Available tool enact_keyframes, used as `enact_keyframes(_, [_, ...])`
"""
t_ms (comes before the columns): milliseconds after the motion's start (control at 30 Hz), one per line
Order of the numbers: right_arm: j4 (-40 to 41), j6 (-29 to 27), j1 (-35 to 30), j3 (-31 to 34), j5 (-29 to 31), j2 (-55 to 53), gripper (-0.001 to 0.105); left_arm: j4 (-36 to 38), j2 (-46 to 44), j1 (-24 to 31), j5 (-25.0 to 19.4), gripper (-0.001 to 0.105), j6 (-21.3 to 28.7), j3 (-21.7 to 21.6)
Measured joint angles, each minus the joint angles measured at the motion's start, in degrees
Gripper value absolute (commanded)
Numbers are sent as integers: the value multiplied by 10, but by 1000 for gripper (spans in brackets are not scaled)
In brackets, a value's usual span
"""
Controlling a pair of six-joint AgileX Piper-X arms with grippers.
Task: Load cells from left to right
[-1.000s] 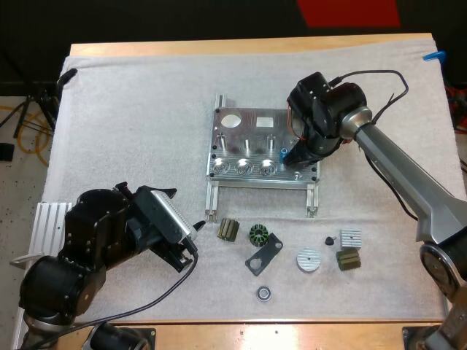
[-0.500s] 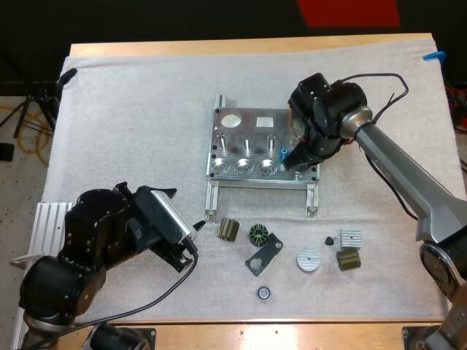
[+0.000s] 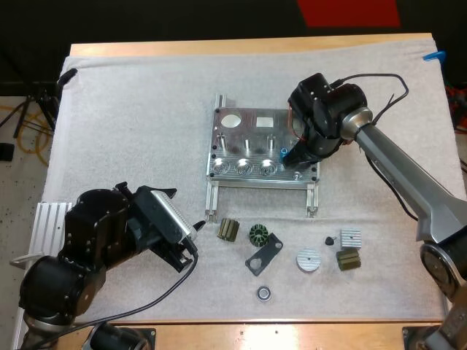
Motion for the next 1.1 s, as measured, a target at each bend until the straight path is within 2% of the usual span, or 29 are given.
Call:
enact_keyframes(433, [-7,13,-3,0,-5,6,1,0,0,0,0,67,0,0])
enact_keyframes(467, [-7,13,-3,0,-5,6,4,0,0,0,0,67,0,0])
enact_keyframes(533, [-7,13,-3,0,-5,6,20,0,0,0,0,67,0,0])
enact_keyframes(567, [-7,13,-3,0,-5,6,23,0,0,0,0,67,0,0])
enact_keyframes(633, [-7,13,-3,0,-5,8,45,0,0,0,0,67,0,0])
enact_keyframes(733, [-7,13,-3,2,-7,13,59,0,0,0,0,67,0,0])
enact_keyframes(1100, [-27,13,-3,-2,-8,-17,59,0,0,0,0,67,0,0])
